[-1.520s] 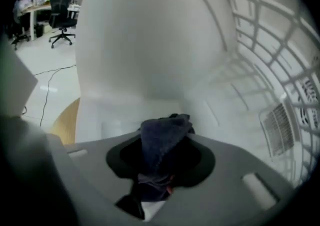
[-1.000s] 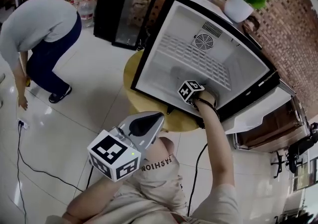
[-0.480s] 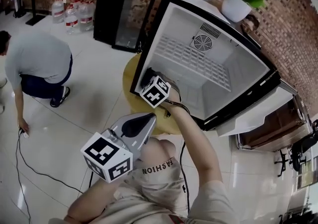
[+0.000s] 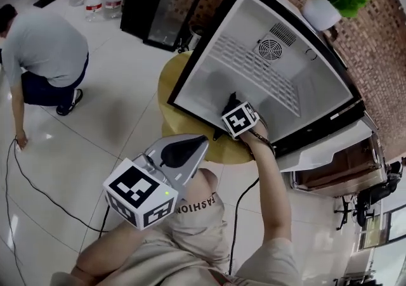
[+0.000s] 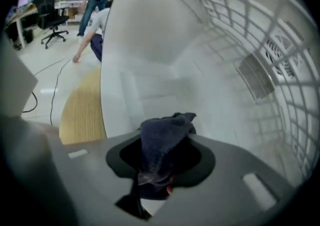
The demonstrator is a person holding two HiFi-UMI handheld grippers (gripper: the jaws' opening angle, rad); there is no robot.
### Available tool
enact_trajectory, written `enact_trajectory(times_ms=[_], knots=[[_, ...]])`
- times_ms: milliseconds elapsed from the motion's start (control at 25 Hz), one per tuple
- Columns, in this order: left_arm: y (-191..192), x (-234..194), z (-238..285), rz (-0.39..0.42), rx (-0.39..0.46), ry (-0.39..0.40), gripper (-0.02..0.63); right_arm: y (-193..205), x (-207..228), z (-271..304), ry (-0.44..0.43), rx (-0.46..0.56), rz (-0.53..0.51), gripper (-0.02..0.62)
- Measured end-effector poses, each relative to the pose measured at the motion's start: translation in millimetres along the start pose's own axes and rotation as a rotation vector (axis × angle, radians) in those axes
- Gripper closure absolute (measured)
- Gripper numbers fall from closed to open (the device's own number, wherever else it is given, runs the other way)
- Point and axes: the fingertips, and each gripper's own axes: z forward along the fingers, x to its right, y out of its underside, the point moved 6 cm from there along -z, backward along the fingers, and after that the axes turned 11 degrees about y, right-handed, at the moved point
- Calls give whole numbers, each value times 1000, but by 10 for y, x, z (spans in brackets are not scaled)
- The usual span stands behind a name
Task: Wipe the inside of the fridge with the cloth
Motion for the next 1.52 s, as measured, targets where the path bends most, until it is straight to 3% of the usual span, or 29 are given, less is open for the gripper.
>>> enact_trajectory(times_ms=[200, 320, 400, 520, 680, 760, 840, 920, 1200, 1320, 1440, 1520], knots=[[-32, 31, 4, -5, 10, 5, 606, 821, 298, 67, 104, -369, -138, 472], [-91, 45, -94, 3, 49, -21, 606, 914, 197, -4, 112, -484, -254, 476], [-148, 26, -156, 8, 77, -44, 606, 661, 64, -228, 66, -375, -235, 474], [-196, -54, -241, 11, 98, -83, 606, 99, -229, -599, -18, -83, -198, 472], [-190, -168, -333, -5, 94, -128, 606, -756, -563, -712, 23, 397, -215, 471], [-181, -192, -341, 3, 83, -145, 606, -1023, -745, -621, -30, 489, -188, 471], [-201, -205, -327, 20, 74, -159, 606, -1058, -894, -497, -93, 432, -199, 471], [-201, -212, -320, 33, 60, -170, 606, -879, -933, -448, -103, 358, -181, 472], [33, -373, -288, 14, -9, -211, 606, 210, -489, -421, -90, 22, -46, 469], [132, -328, -177, 40, -43, -193, 606, 553, -344, -419, -35, -105, -75, 469], [216, -219, -14, 67, -72, -137, 606, 796, -306, -568, -43, -79, -83, 469], [333, -132, 86, 56, -115, -76, 586, 907, -324, -858, -132, 64, 2, 469]])
